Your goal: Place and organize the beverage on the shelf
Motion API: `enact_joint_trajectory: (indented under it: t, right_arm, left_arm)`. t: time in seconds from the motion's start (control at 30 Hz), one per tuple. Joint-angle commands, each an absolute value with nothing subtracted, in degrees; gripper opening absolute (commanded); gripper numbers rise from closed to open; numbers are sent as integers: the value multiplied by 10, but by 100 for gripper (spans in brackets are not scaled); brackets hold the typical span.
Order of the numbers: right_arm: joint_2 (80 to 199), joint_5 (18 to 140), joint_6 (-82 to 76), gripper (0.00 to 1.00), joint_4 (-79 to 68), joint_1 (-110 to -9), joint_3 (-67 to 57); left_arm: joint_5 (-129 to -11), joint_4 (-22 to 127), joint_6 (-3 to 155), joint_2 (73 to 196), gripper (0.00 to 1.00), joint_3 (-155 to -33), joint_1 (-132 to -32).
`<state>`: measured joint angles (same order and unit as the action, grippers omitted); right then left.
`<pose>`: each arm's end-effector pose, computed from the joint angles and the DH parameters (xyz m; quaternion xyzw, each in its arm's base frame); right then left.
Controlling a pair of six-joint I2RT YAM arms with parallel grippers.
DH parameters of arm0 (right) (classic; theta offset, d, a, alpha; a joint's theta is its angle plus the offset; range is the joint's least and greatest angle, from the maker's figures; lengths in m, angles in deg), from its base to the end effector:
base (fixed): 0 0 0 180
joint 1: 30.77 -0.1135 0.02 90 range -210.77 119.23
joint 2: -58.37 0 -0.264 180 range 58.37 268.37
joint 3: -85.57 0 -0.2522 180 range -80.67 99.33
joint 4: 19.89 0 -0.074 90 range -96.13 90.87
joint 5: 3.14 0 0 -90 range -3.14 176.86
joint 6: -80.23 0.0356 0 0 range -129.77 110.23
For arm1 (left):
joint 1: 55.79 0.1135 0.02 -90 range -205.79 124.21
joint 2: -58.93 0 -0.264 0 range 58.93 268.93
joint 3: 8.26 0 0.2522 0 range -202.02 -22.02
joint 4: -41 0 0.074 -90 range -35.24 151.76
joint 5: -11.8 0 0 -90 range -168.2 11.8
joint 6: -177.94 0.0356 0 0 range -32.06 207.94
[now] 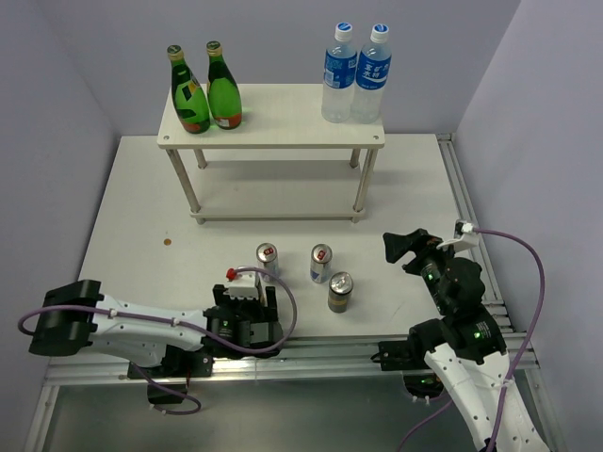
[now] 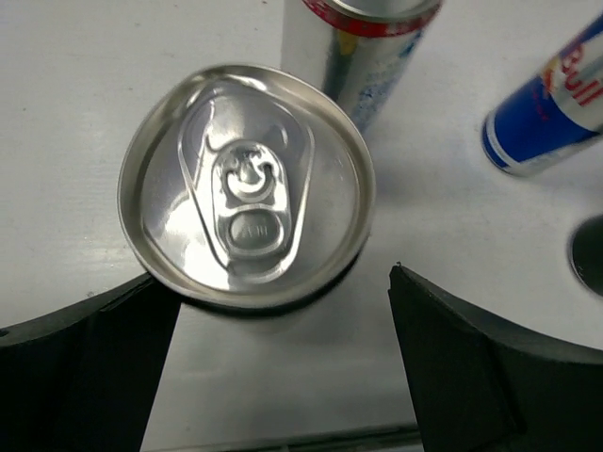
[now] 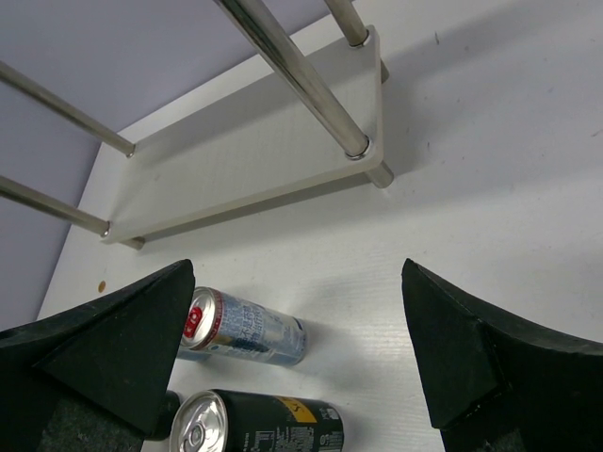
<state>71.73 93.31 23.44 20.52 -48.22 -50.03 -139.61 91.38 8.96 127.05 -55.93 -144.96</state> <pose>0.0843 0.0223 0.2867 0.1404 0.7491 0.2376 0.6022 0.0340 -0.1873 0.1844 -0.0094 0.8520 -0.0904 0.5156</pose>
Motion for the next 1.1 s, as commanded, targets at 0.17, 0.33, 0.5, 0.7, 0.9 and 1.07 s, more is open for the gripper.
enact_joint_trajectory:
  t: [0.17,0.33,0.5,0.7,0.9,1.07]
  right_arm:
    - [734,935,232,97,195,-488,-494]
    - [745,930,230,97,196,-487,-490]
    - [749,930,230,97,195,-487,-492]
    - [752,929,229,97,195,-487,-491]
    - [752,927,228,97,192,-487,-494]
    - [745,929,230,97,181,-487,-504]
  left_arm:
    - [-1472,881,57,1348,96,-584,-1412]
    - [-1489,854,63,1402,91,-590,-1381]
    - [-1510,895,44,1429,63,-616,-1376]
    - [-1527,1066,-42,1392,13,-690,-1393]
    - [-1544,1281,-76,1322,0,-824,-1425]
    - [-1578,1000,242,1218,0,-819,-1357]
